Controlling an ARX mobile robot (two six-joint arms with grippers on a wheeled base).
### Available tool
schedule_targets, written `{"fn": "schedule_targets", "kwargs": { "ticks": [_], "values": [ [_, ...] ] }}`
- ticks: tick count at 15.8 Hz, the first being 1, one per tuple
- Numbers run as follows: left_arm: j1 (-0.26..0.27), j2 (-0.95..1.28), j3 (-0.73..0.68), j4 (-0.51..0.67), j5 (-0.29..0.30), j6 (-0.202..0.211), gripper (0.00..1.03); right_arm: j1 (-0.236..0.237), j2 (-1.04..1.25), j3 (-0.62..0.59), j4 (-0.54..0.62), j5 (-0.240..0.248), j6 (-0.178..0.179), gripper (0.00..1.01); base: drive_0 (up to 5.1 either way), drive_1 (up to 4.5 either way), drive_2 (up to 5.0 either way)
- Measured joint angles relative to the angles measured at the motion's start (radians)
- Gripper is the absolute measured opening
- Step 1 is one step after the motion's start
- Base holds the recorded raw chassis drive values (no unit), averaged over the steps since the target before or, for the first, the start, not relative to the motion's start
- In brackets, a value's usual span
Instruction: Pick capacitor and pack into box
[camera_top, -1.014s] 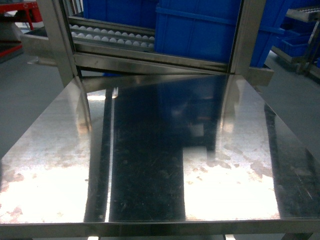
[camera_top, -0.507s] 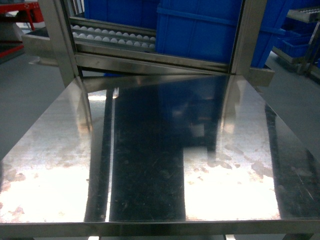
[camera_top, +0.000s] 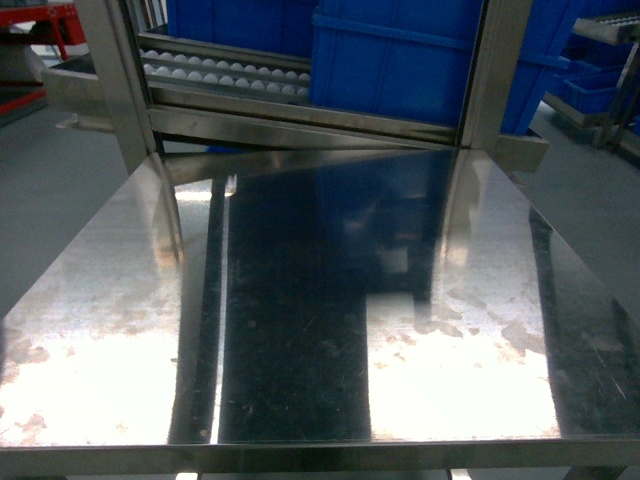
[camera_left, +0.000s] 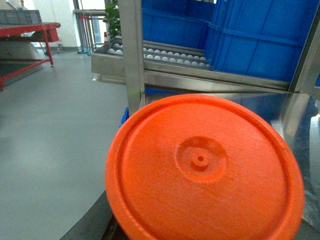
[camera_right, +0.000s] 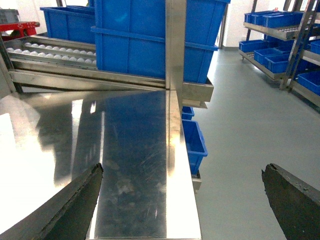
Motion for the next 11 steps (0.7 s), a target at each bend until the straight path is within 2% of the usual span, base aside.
{"fn": "schedule_targets", "kwargs": {
  "ticks": [11],
  "values": [
    [0.0,0.0,0.0,0.0,0.0,0.0,0.44,0.0,0.0,0.0,0.0,0.0,0.0,0.98,0.0,0.0,0.0]
  ]
}}
